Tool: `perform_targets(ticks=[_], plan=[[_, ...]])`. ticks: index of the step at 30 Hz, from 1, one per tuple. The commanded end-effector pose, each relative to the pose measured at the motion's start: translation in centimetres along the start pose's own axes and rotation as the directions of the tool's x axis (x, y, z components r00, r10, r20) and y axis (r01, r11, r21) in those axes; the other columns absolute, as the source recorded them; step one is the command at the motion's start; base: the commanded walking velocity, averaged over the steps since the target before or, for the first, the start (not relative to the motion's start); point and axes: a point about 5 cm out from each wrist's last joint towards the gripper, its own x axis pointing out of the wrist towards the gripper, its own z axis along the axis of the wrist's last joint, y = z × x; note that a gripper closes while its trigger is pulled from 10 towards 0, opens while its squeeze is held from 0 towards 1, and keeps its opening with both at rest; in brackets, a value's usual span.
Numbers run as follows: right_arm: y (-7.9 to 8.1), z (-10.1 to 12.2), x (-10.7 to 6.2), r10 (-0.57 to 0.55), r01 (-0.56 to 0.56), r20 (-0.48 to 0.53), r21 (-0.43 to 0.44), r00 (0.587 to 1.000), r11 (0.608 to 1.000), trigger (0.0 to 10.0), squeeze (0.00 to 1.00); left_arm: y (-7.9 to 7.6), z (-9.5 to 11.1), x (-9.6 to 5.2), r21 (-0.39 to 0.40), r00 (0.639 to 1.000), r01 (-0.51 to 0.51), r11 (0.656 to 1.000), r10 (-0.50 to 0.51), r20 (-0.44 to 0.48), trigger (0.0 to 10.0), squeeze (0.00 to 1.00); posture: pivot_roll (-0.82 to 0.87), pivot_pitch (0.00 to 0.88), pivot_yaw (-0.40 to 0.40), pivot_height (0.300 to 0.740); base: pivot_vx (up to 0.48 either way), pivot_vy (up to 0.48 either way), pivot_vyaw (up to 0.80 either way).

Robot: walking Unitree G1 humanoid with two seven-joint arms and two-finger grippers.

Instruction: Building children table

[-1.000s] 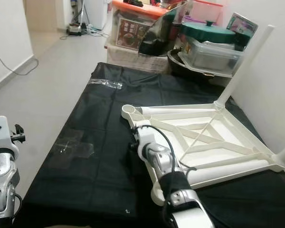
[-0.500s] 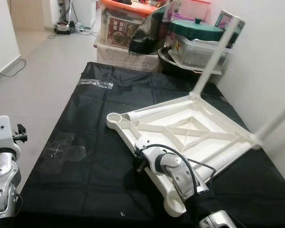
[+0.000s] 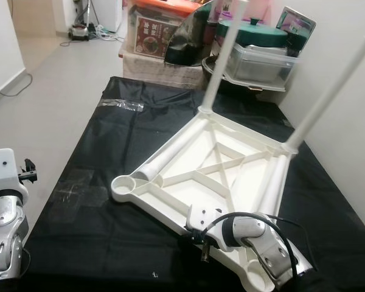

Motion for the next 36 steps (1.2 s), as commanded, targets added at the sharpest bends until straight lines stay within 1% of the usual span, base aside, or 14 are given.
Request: perform_targets(ticks=[1, 2, 6, 8, 10, 13, 21, 22, 23, 27, 28, 30, 34, 36], plan=[[0.4, -1.0, 0.1, 0.090, -0.104, -0.099, -0.145, 0.991, 0.984, 0.0, 0.00, -0.2, -0.1, 0.1, 0.008, 1.000, 0.008, 1.000, -0.008, 0.001, 10.0, 0.00, 0.07, 0.000, -0.149, 0.740, 0.000, 0.000, 0.00], [-0.4, -1.4, -0.2, 0.082, -0.111, -0.139, -0.216, 0.987, 0.970, 0.0, 0.00, -0.2, -0.1, 0.1, 0.008, 1.000, 0.009, 1.000, -0.009, 0.002, 10.0, 0.00, 0.07, 0.000, -0.149, 0.740, 0.000, 0.000, 0.00], [-0.8, -1.6, -0.5, 0.078, -0.120, -0.166, -0.261, 0.983, 0.958, 0.0, 0.00, -0.2, 0.0, 0.1, 0.008, 1.000, 0.009, 1.000, -0.009, 0.003, 10.0, 0.00, 0.07, 0.000, -0.149, 0.740, 0.000, 0.000, 0.00], [-1.3, -2.0, -1.2, 0.117, -0.192, -0.221, -0.359, 0.968, 0.913, 0.0, 0.00, -0.3, 0.0, 0.1, 0.009, 1.000, 0.011, 1.000, -0.011, 0.006, 10.0, 0.00, 0.07, 0.000, -0.153, 0.740, 0.000, 0.000, 0.00], [-1.4, -2.4, -1.4, 0.141, -0.237, -0.255, -0.399, 0.957, 0.886, 0.0, 0.00, -0.4, 0.0, 0.1, 0.010, 1.000, 0.013, 1.000, -0.013, 0.007, 10.0, 0.00, 0.07, 0.000, -0.153, 0.740, 0.000, 0.000, 0.00], [-1.2, -2.5, -1.4, 0.169, -0.268, -0.259, -0.415, 0.951, 0.870, 0.0, 0.00, -0.4, -0.1, 0.1, 0.013, 1.000, 0.015, 1.000, -0.015, 0.007, 10.0, 0.00, 0.08, 0.000, -0.160, 0.740, 0.000, 0.000, 0.00], [-0.9, -2.7, -0.8, 0.178, -0.266, -0.241, -0.402, 0.954, 0.876, 0.0, 0.00, -0.4, -0.1, 0.2, 0.018, 1.000, 0.019, 1.000, -0.019, 0.005, 10.0, 0.00, 0.08, 0.000, -0.155, 0.740, 0.000, 0.000, 0.00], [-0.9, -2.7, -0.7, 0.171, -0.251, -0.227, -0.393, 0.959, 0.885, 8.9, 0.00, -0.5, -0.2, 0.2, 0.018, 1.000, 0.022, 1.000, -0.022, 0.004, 10.0, 0.00, 0.07, 0.000, -0.151, 0.740, 0.000, 0.000, 0.00], [-0.8, -2.6, -0.7, 0.180, -0.250, -0.210, -0.382, 0.961, 0.890, 10.0, 0.00, -0.6, -0.2, 0.1, 0.019, 1.000, 0.026, 0.999, -0.026, 0.002, 10.0, 0.00, 0.07, 0.000, -0.149, 0.740, 0.000, 0.000, 0.00], [-0.7, -2.8, -0.8, 0.190, -0.254, -0.200, -0.366, 0.961, 0.896, 10.0, 0.00, -0.7, -0.3, 0.1, 0.019, 0.999, 0.033, 0.999, -0.033, 0.001, 10.0, 0.00, 0.06, 0.000, -0.145, 0.740, 0.000, 0.000, 0.00], [-1.0, -2.9, -1.0, 0.172, -0.230, -0.192, -0.344, 0.966, 0.910, 10.0, 1.00, -0.8, -0.3, 0.1, 0.019, 0.999, 0.035, 0.999, -0.035, 0.001, 10.0, 0.00, 0.06, 0.000, -0.144, 0.740, 0.000, 0.000, 0.00], [-1.0, -2.9, -1.0, 0.172, -0.230, -0.192, -0.344, 0.966, 0.910, 10.0, 1.00, -0.8, -0.3, 0.1, 0.019, 0.999, 0.035, 0.999, -0.035, 0.001, 10.0, 0.00, 0.06, 0.000, -0.144, 0.740, 0.000, 0.000, 0.00], [-2.4, -1.4, -1.8, 0.107, -0.130, -0.100, -0.272, 0.989, 0.954, 10.0, 1.00, -0.7, -0.3, 0.2, 0.019, 0.999, 0.037, 0.999, -0.037, 0.002, 10.0, 0.00, 0.06, 0.000, -0.144, 0.740, 0.000, 0.000, 0.00], [-3.2, 0.6, -2.7, 0.090, -0.084, 0.014, -0.232, 0.996, 0.969, 10.0, 1.00, -0.6, -0.2, 0.2, 0.019, 0.999, 0.040, 0.999, -0.040, 0.012, 10.0, 0.00, 0.06, 0.000, -0.141, 0.740, 0.000, 0.000, 0.00]])
